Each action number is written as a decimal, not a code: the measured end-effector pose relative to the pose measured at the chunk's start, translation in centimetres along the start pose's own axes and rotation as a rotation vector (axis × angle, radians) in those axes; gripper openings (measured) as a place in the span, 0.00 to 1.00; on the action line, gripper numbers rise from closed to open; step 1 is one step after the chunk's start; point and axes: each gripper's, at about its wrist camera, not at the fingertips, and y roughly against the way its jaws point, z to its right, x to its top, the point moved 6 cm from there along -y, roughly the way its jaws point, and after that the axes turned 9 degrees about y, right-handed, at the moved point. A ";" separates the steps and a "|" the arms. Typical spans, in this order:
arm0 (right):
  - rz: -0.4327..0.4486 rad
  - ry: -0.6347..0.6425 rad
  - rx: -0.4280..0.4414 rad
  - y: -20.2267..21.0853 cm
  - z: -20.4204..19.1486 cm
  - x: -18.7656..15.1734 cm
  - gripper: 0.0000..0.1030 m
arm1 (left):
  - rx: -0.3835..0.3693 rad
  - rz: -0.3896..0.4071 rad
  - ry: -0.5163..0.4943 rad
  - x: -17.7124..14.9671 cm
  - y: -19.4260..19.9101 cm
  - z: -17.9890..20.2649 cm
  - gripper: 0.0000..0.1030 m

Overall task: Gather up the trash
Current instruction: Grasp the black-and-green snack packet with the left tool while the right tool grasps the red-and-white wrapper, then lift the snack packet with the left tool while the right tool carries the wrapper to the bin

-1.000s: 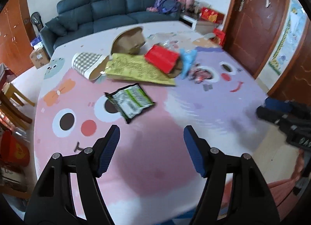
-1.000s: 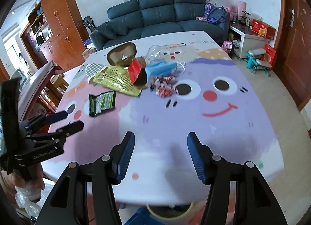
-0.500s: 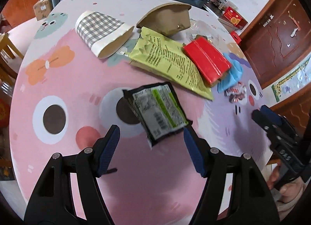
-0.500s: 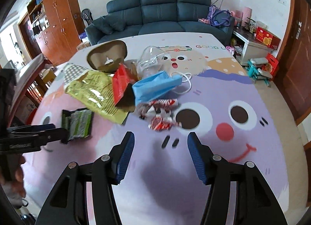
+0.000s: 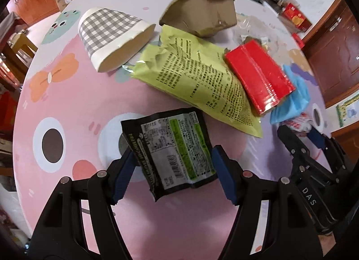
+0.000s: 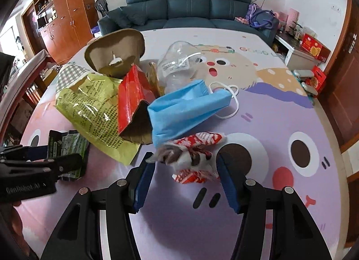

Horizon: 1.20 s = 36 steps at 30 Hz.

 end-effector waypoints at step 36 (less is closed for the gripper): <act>0.130 -0.145 0.182 7.9 0.7 -5.6 0.25 | -0.159 0.084 0.073 -2.6 5.2 -2.4 0.00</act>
